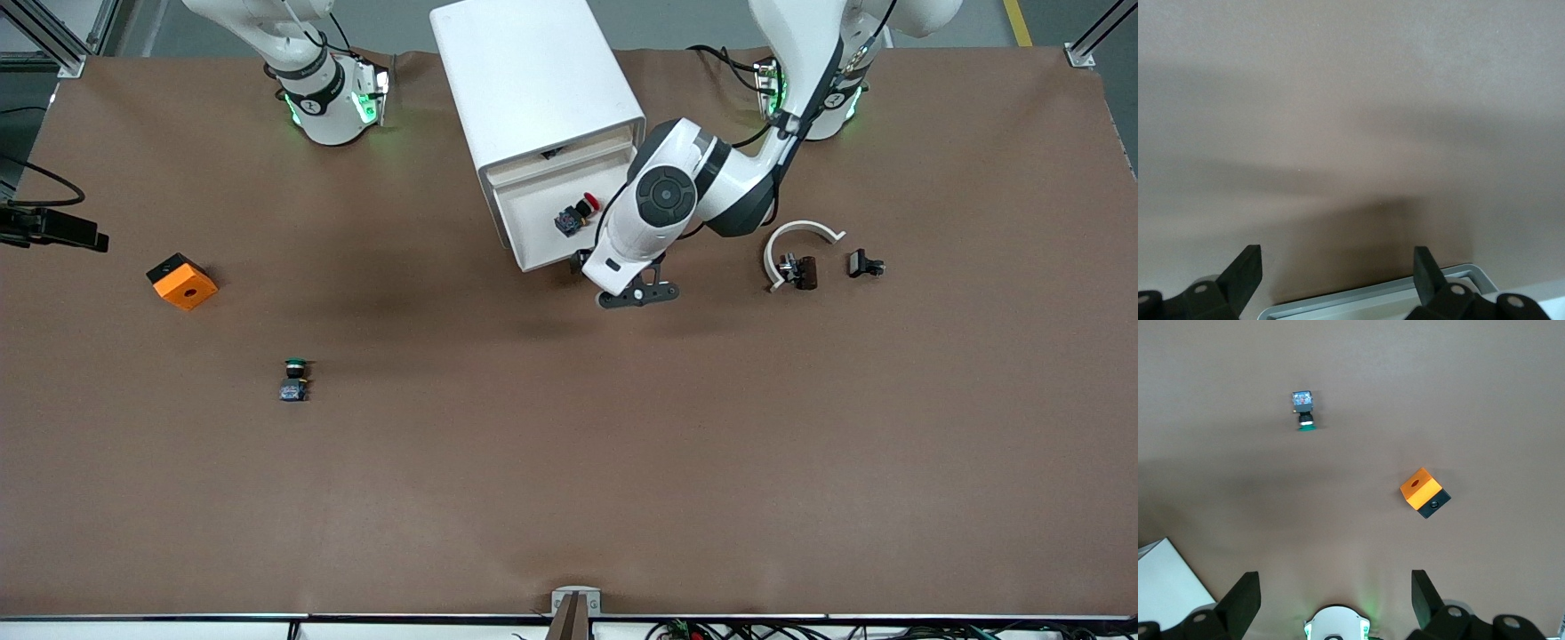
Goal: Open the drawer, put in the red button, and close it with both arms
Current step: 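Push the drawer shut with the left gripper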
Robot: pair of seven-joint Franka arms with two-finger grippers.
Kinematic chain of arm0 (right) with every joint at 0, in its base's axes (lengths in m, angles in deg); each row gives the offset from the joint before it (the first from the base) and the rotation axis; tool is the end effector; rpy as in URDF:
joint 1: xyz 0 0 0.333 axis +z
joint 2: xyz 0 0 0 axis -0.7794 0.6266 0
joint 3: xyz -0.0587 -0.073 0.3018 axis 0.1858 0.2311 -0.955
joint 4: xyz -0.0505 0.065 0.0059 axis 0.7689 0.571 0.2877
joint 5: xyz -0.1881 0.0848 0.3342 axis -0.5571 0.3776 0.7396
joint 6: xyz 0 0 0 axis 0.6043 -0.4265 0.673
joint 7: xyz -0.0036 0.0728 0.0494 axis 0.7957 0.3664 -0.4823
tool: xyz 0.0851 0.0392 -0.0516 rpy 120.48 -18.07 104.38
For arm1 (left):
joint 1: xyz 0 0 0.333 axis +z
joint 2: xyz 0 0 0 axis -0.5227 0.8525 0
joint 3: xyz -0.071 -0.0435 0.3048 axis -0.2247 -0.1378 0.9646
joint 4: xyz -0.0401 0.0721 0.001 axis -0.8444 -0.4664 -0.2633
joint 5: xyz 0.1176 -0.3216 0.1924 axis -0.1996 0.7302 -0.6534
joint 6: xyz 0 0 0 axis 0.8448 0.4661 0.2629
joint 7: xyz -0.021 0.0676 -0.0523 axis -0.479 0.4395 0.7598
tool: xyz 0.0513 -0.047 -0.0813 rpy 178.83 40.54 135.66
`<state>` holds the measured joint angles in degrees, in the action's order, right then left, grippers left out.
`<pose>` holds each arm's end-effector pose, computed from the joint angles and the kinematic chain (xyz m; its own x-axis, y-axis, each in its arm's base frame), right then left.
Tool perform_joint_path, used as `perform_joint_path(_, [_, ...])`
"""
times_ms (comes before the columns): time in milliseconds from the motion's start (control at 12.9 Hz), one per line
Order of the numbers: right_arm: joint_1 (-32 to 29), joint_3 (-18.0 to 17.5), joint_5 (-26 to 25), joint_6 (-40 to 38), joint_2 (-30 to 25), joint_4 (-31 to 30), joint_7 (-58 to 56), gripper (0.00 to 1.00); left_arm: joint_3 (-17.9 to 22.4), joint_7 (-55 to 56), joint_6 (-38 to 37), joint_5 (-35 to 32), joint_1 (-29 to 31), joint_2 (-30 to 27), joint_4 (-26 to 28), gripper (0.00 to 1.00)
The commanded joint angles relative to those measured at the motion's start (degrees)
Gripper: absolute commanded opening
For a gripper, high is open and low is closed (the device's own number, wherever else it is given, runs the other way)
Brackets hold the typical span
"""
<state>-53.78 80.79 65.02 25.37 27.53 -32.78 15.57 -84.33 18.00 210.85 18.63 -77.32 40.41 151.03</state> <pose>0.5741 -0.0700 0.6096 0.9725 -0.0681 -0.2226 -0.0677 -0.9977 0.0096 0.4607 -0.4433 0.2922 0.9667 0.1405 -0.2138 0.1674 -0.9794 0.1132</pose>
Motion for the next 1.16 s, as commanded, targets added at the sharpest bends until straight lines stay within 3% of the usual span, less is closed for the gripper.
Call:
perform_joint_path(0, [-1.03, -0.90, 1.26, 2.07, -4.73, -3.36, -0.71, 1.00, -0.09, 2.65, -1.86, -1.27, -1.56, 0.63, -1.51, 1.00])
perform_joint_path(310, [-0.94, -0.90, 1.26, 10.51, -13.69, -16.01, -0.71, 1.00, -0.87, 5.90, -4.58, -1.09, -4.46, 0.19, -1.34, 1.00])
perform_joint_path(776, [-0.59, -1.25, 1.26, 9.56, -16.08, -16.39, -0.71, 1.00, -7.81, 12.76, -5.82, -1.00, -4.82, 0.27, -0.90, 1.00])
perform_joint_path(1086, [0.20, -1.16, 1.26, 8.94, -17.22, -16.48, -0.45, 1.00, -9.32, 14.88, -7.13, -0.83, -4.82, 0.36, -0.90, 1.00])
